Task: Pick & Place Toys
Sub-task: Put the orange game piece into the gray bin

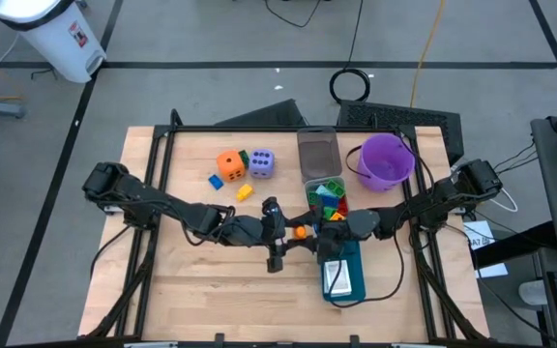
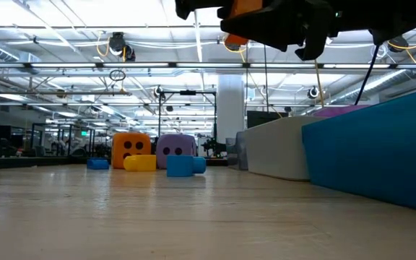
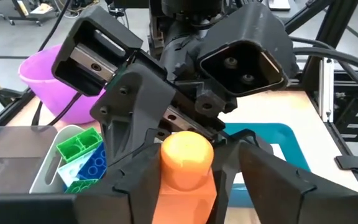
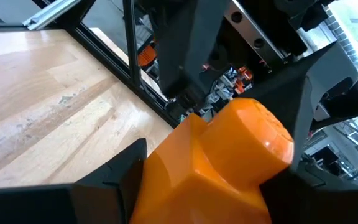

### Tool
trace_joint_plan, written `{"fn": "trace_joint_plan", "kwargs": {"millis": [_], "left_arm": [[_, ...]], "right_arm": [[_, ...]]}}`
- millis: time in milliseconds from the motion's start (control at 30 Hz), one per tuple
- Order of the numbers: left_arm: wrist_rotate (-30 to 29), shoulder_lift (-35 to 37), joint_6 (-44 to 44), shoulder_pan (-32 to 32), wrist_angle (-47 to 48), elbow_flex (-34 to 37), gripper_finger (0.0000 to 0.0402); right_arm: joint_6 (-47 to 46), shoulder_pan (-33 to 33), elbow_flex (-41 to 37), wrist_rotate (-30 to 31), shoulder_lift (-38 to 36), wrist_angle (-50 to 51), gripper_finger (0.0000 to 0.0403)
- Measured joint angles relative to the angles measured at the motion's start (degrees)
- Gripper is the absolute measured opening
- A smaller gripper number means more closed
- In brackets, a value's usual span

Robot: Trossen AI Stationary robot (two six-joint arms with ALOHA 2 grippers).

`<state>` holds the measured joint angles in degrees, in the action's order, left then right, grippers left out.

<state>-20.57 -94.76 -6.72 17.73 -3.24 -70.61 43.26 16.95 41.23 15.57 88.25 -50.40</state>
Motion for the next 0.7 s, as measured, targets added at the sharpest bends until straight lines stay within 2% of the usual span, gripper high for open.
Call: {"fn": "trace_joint_plan", "kwargs": {"millis": [200,700], "left_arm": [[0.1,0.7,0.0,0.2,-0.9,0.0,0.0234],[-0.5,1.6,-3.3,0.1,2.6,0.0,0.0234]], "right_arm": [[-0.6,0.0,0.1,2.1,0.0,-0.5,0.022],[-1.6,0.0,0.1,2.1,0.1,-0.3,0.0222]]}}
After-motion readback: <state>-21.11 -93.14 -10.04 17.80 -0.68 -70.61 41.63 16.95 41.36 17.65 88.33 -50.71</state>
